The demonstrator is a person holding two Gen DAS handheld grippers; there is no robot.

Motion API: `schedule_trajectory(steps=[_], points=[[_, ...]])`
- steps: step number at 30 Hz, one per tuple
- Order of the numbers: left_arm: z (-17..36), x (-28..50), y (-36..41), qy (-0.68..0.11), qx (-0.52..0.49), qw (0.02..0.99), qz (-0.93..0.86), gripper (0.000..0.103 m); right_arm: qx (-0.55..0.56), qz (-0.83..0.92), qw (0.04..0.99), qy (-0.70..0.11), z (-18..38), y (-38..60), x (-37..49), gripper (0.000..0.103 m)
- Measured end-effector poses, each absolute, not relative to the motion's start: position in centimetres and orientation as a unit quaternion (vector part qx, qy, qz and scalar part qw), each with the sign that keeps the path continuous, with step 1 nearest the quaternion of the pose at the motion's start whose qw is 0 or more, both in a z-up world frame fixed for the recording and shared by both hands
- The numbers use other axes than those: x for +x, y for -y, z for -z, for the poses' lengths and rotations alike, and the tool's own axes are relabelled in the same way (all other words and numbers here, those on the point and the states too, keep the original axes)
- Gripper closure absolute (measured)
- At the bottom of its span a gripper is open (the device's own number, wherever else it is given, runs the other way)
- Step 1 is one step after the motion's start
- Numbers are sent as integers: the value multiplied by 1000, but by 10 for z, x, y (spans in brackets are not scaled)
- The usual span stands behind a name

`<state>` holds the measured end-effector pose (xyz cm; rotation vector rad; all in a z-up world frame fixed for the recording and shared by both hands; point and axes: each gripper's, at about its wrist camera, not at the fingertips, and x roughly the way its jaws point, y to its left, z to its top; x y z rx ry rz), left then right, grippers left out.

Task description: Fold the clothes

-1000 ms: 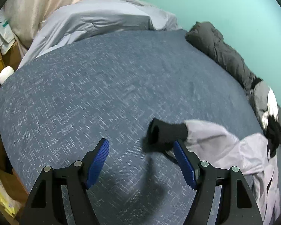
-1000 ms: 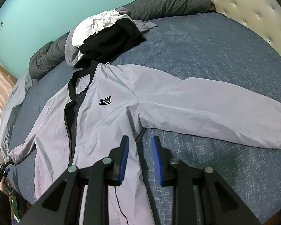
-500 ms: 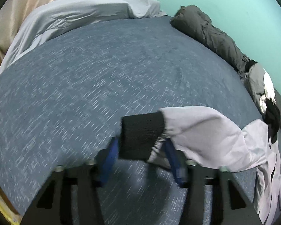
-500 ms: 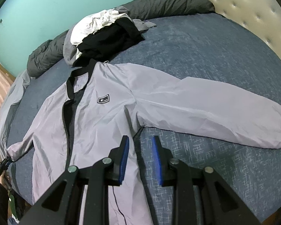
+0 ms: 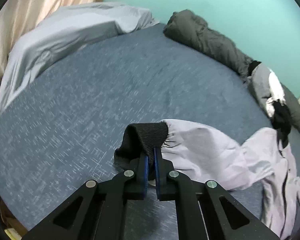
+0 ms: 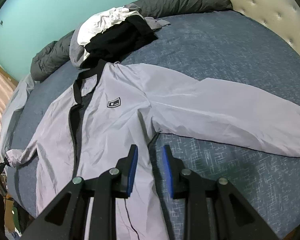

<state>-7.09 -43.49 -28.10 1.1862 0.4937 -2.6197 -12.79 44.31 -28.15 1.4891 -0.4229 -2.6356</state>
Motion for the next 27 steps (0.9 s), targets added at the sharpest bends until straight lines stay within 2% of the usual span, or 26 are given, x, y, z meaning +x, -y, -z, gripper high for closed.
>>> schedule_trajectory(steps=[3, 8, 12, 14, 19, 22, 24, 27], points=[[250, -54, 436, -175, 401, 107, 893, 98, 480, 863, 50, 148, 279, -444, -128, 78], [238, -23, 444, -218, 432, 107, 868, 98, 472, 862, 68, 169, 279, -444, -126, 78], [270, -5, 451, -273, 483, 119, 823, 98, 472, 860, 77, 181, 283, -442, -123, 78], [305, -3, 455, -300, 524, 132, 786, 97, 474, 858, 78, 182, 284, -442, -119, 78], [356, -6, 448, -281, 565, 176, 755, 88, 477, 858, 73, 176, 282, -449, -109, 78], [346, -11, 442, -253, 546, 184, 777, 79, 479, 859, 65, 170, 280, -456, -105, 78], [332, -14, 439, -229, 525, 195, 796, 59, 480, 858, 56, 171, 280, -462, -105, 78], [312, -26, 426, -196, 507, 183, 819, 57, 484, 857, 49, 168, 282, -465, -106, 78]])
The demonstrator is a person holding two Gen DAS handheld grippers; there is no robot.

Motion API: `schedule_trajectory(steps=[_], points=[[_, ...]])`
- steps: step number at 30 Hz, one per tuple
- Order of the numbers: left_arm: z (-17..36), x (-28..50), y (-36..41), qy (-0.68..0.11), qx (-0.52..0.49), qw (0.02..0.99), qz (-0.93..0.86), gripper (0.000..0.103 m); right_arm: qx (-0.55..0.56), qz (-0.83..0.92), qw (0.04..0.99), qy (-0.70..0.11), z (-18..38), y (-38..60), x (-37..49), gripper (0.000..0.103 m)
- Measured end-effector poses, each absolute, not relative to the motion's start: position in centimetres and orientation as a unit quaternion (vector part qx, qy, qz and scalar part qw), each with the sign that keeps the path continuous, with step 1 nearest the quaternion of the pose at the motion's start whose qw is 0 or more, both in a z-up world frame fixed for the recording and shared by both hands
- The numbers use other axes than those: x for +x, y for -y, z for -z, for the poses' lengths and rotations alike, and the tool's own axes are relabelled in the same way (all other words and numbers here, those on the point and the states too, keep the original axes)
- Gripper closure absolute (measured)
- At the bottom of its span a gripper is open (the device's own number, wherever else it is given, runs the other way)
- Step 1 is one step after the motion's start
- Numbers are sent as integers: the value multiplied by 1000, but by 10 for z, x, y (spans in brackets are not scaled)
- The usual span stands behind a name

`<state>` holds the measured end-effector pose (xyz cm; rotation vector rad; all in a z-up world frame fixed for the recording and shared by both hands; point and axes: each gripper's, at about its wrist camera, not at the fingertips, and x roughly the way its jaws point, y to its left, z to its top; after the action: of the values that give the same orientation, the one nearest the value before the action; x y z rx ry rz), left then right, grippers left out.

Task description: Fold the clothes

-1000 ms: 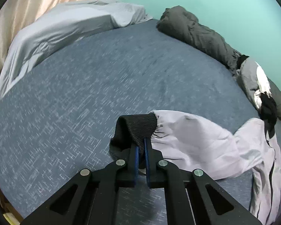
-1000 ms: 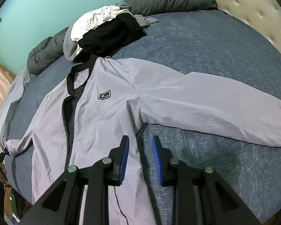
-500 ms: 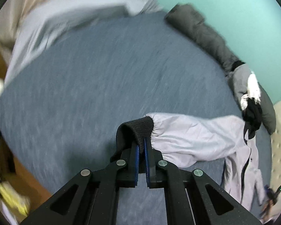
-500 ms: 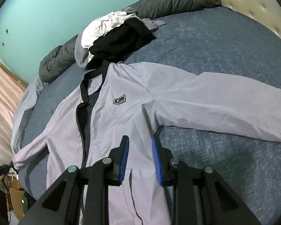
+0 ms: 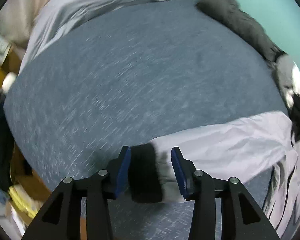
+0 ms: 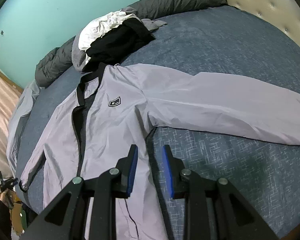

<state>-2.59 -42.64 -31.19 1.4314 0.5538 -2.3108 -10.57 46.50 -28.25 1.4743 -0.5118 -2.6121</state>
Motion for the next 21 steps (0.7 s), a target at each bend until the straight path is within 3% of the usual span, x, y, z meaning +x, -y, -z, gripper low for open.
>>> schedule_trajectory(steps=[7, 9, 11, 21], points=[[287, -67, 361, -149, 491, 97, 853, 56, 498, 850, 54, 161, 292, -458, -112, 77], [286, -88, 332, -140, 493, 64, 856, 55, 499, 851, 61, 154, 292, -454, -119, 63], [286, -111, 304, -127, 495, 40, 858, 55, 498, 852, 67, 147, 292, -449, -128, 59], [303, -238, 140, -38, 501, -93, 860, 50, 499, 859, 92, 74, 302, -428, -208, 56]])
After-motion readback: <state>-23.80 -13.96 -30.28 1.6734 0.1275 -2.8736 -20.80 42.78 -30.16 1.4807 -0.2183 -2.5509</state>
